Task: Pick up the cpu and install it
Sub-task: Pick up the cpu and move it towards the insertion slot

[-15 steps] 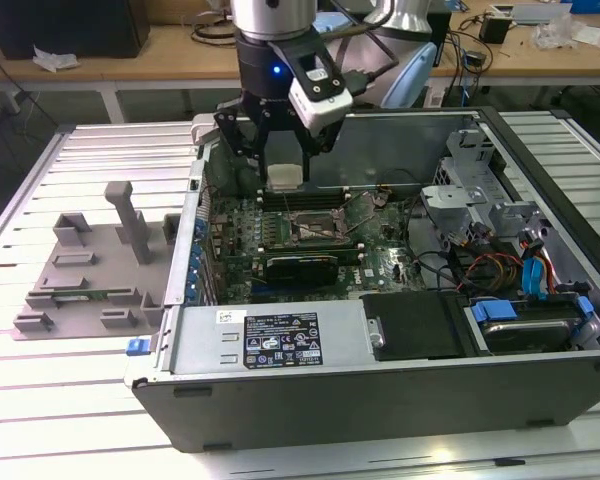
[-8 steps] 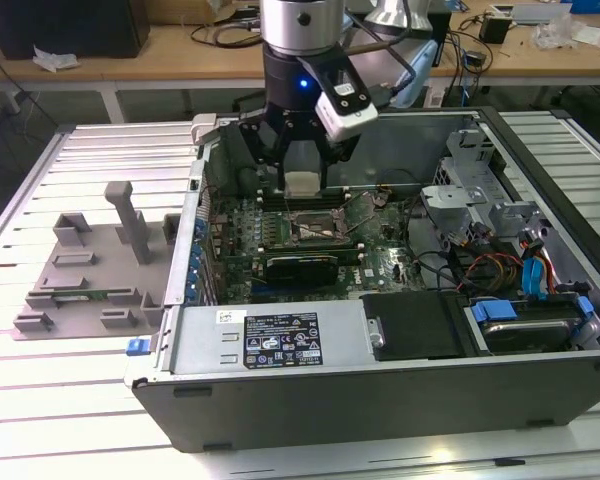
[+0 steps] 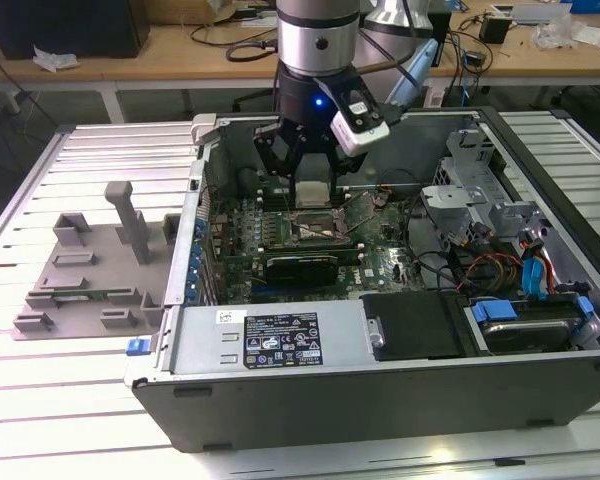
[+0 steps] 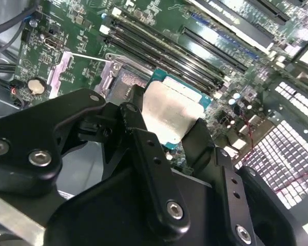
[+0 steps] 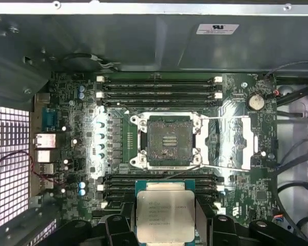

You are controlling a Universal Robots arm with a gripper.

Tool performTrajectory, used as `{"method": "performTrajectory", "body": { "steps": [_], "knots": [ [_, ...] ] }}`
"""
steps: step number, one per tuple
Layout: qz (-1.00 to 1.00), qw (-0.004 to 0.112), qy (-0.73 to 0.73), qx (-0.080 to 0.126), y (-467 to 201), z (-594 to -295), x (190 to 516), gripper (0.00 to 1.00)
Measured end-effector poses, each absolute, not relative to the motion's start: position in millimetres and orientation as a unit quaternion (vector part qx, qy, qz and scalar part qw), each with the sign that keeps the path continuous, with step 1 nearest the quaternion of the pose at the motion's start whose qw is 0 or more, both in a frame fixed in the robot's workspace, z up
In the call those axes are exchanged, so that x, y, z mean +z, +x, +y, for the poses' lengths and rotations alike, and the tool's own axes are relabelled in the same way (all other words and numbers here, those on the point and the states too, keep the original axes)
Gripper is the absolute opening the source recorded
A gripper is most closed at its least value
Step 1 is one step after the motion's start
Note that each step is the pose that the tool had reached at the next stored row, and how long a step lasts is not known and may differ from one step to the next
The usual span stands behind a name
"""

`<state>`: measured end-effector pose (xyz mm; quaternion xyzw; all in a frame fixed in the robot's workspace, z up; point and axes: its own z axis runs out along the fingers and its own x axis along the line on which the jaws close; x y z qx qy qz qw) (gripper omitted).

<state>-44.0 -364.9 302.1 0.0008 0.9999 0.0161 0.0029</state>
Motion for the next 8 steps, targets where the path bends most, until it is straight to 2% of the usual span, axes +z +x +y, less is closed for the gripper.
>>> {"method": "performTrajectory", "body": {
  "steps": [8],
  "knots": [
    [1.000, 0.003, -0.006, 0.018, -33, -347, 289, 0.55]
  ]
}}
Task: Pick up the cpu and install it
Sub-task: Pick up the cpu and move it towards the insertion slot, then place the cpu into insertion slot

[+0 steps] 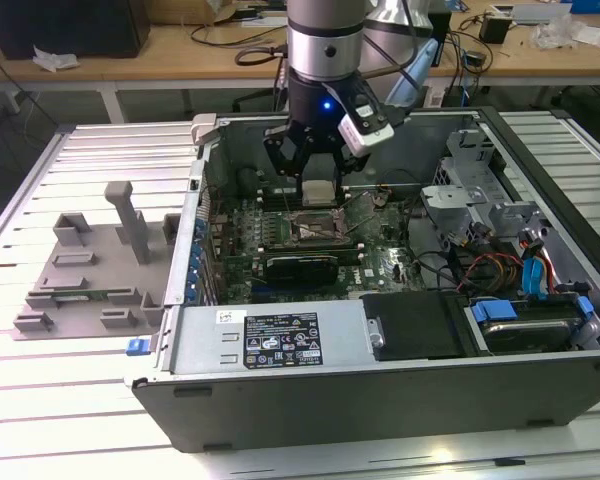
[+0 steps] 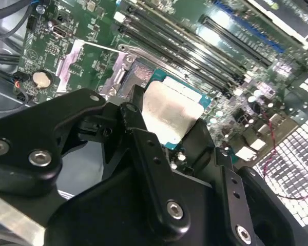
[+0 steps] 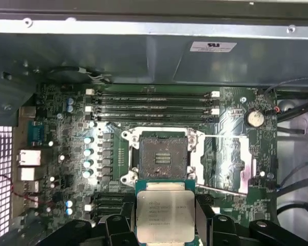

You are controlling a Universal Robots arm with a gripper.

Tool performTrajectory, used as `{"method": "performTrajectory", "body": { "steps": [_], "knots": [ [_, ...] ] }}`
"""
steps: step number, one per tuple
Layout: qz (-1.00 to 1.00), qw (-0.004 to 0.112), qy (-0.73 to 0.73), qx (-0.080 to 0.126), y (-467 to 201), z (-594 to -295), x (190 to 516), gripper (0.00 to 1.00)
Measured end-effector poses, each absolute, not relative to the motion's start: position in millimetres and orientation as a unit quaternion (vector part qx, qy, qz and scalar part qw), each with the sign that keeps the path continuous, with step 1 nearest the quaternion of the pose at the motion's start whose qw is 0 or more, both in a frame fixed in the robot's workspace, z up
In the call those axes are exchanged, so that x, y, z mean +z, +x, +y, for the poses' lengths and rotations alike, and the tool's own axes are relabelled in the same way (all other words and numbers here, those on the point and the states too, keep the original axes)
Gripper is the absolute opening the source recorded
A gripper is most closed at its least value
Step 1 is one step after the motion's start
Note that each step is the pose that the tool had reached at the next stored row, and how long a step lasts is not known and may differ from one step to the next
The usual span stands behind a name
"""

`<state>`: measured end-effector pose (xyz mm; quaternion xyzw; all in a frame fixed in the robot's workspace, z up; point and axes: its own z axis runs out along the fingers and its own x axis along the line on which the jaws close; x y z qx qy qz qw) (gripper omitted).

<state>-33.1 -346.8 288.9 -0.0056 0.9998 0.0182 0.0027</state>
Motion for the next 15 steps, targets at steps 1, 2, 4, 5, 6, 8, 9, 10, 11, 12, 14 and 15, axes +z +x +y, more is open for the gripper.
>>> {"method": "performTrajectory", "body": {
  "steps": [1, 2, 4, 5, 6, 8, 9, 10, 11, 12, 14, 15],
  "knots": [
    [1.000, 0.003, -0.006, 0.018, -32.4, -345.8, 288.4, 0.55],
    [1.000, 0.003, -0.006, 0.018, -31.8, -344.7, 287.9, 0.55],
    [1.000, 0.003, -0.006, 0.018, -29.9, -340.7, 286.5, 0.55],
    [1.000, 0.003, -0.007, 0.018, -29.8, -338.9, 285.5, 0.55],
    [1.000, 0.003, -0.007, 0.018, -29.8, -337.9, 284.4, 0.55],
    [1.000, 0.003, -0.007, 0.018, -29.8, -337.6, 282.1, 0.55],
    [1.000, 0.003, -0.007, 0.018, -29.8, -337.5, 281.2, 0.55],
    [1.000, 0.003, -0.007, 0.018, -29.8, -337.5, 281.2, 0.55],
    [1.000, 0.003, -0.007, 0.018, -29.8, -337.5, 281.2, 0.55],
    [1.000, 0.003, -0.007, 0.018, -29.8, -337.5, 281.1, 0.55],
    [1.000, 0.003, -0.007, 0.018, -29.8, -337.5, 281.0, 0.55],
    [1.000, 0.003, -0.007, 0.018, -29.8, -337.5, 281.0, 0.55]
  ]
}}
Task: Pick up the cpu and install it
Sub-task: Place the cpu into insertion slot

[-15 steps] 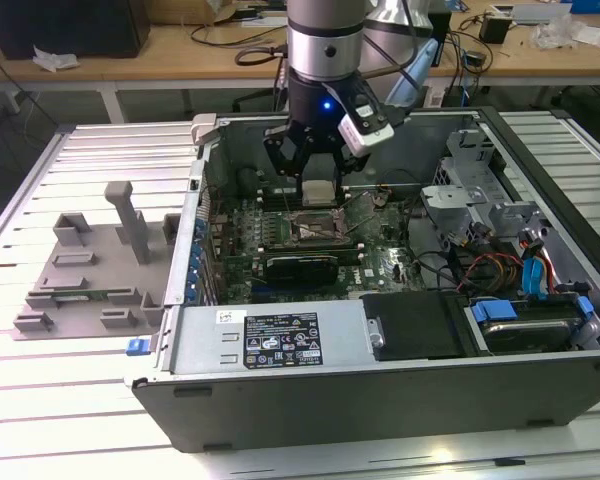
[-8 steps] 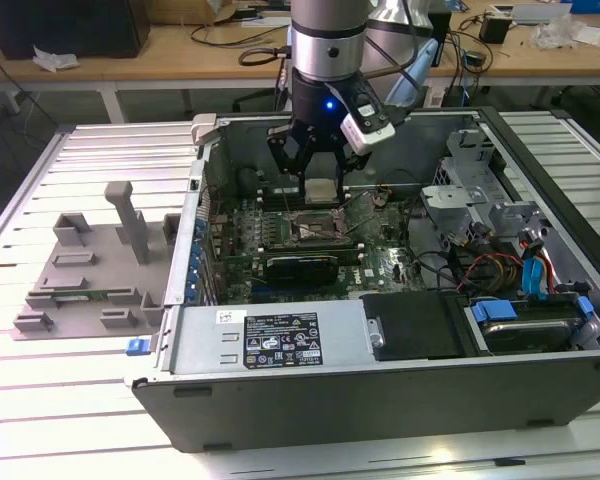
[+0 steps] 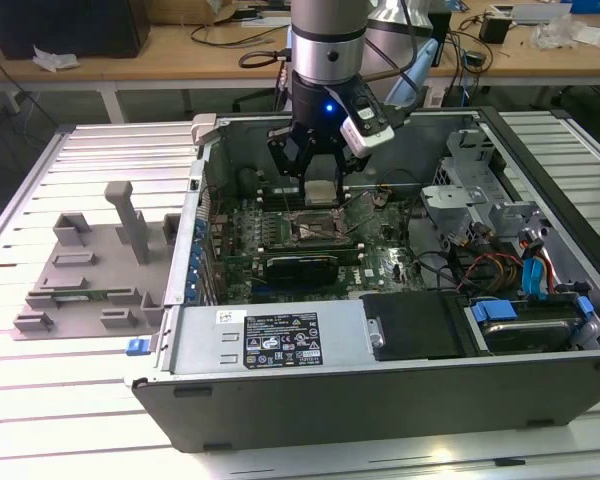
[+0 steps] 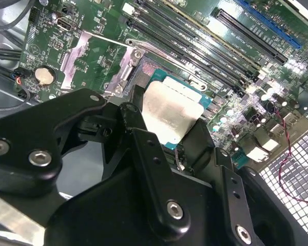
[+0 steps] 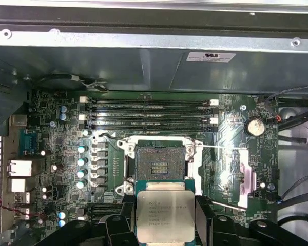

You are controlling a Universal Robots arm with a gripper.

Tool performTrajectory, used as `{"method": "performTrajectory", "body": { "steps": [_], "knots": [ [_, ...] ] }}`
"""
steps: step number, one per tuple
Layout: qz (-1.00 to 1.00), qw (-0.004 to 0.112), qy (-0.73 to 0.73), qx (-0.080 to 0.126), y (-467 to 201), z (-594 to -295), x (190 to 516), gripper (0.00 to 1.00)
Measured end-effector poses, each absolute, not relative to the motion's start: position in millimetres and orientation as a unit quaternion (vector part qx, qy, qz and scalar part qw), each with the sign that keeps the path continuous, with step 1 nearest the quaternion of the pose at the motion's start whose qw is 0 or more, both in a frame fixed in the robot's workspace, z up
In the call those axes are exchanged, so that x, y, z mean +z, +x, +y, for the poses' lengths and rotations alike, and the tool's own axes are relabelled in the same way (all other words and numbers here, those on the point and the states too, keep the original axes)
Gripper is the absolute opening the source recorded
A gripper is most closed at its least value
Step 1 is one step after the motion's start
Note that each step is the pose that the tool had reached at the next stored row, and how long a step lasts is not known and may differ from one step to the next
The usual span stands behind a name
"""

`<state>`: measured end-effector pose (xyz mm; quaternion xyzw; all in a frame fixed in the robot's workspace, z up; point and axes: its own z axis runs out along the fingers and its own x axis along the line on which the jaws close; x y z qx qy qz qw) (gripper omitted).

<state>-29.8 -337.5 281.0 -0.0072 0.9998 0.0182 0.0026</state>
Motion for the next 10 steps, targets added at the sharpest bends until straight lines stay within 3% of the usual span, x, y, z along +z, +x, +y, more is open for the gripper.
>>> {"method": "performTrajectory", "body": {
  "steps": [10],
  "knots": [
    [1.000, 0.003, -0.004, 0.018, -29.8, -337.5, 280.8, 0.55]
  ]
}}
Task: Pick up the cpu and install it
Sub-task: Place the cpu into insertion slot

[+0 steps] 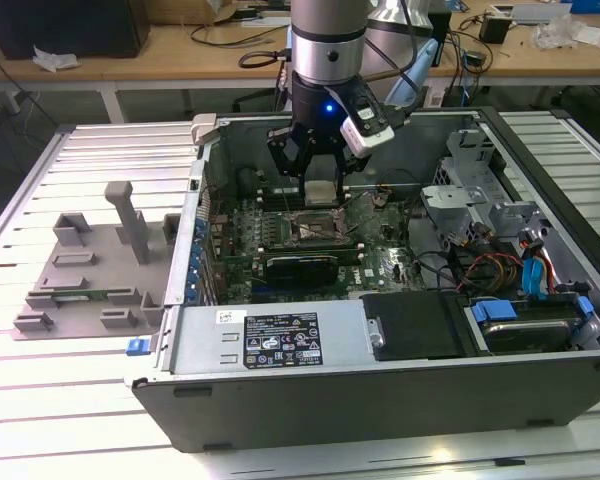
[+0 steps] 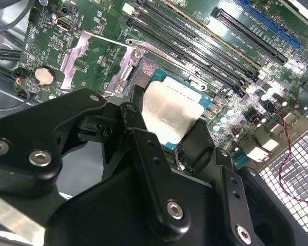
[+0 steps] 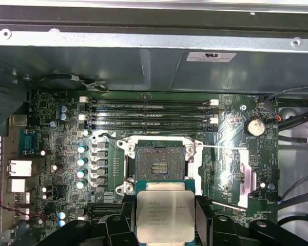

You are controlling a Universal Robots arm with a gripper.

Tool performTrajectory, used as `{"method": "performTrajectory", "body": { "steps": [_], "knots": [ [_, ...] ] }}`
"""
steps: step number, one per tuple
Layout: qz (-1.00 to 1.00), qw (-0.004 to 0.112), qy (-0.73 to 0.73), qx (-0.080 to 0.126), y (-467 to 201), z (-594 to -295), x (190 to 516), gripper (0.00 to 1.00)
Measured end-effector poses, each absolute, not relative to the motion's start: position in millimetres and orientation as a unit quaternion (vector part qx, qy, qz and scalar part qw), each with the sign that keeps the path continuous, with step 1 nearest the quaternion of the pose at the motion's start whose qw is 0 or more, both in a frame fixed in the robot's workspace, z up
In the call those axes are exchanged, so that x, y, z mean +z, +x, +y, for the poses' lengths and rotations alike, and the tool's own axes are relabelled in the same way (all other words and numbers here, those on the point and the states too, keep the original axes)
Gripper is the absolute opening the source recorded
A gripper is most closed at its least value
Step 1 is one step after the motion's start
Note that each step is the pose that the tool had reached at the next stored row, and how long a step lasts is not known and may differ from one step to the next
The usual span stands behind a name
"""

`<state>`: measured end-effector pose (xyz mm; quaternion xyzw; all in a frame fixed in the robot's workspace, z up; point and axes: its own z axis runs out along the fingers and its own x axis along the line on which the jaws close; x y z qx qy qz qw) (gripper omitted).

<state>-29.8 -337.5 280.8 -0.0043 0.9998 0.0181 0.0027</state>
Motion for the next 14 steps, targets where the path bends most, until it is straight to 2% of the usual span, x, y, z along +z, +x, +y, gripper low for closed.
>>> {"method": "performTrajectory", "body": {
  "steps": [14],
  "knots": [
    [0.989, 0.005, 0.148, 0.018, -29.8, -337.5, 280.7, 0.55]
  ]
}}
